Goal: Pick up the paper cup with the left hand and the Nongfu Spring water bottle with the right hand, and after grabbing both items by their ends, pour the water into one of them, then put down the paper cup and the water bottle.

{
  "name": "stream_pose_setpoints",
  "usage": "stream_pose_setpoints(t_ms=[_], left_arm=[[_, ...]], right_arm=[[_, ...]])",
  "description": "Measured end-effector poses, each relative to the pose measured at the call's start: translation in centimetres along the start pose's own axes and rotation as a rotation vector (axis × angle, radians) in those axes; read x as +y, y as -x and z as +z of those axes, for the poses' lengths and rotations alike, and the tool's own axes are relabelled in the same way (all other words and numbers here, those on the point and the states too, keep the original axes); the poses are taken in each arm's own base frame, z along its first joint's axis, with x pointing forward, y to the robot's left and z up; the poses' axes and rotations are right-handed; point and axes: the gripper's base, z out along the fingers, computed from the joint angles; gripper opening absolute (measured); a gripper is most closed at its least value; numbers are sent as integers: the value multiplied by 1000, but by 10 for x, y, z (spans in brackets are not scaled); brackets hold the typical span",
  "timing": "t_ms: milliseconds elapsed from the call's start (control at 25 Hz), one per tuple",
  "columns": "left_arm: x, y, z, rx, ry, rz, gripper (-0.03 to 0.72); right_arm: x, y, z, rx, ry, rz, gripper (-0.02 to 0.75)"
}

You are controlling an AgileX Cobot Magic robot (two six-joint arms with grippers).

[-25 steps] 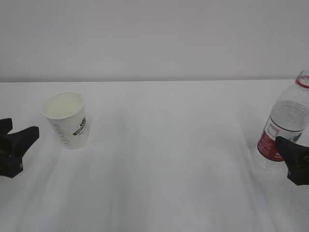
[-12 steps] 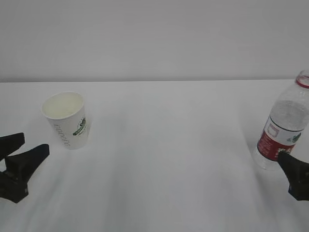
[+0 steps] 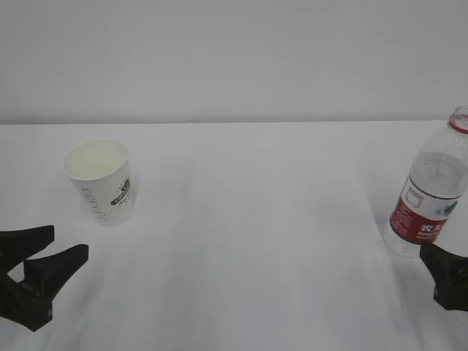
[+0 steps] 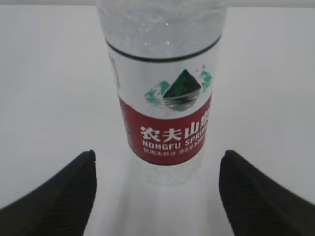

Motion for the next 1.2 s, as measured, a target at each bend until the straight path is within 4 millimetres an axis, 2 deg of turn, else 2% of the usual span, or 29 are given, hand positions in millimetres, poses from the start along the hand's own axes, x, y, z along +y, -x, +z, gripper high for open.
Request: stream_pose_setpoints(t_ms=[160, 560, 840, 1200], left_arm=[[0, 0, 0, 0, 0, 0, 461], [0, 0, 0, 0, 2, -1, 461], [0, 0, 0, 0, 2, -1, 461], [0, 0, 0, 0, 2, -1, 461]], right_arm=[[0, 6, 9, -25, 0, -2, 586], [0, -4, 27, 38, 9, -9, 587], [2, 0, 33, 18, 35, -20, 650], [0, 10, 43, -26, 16, -14, 662]])
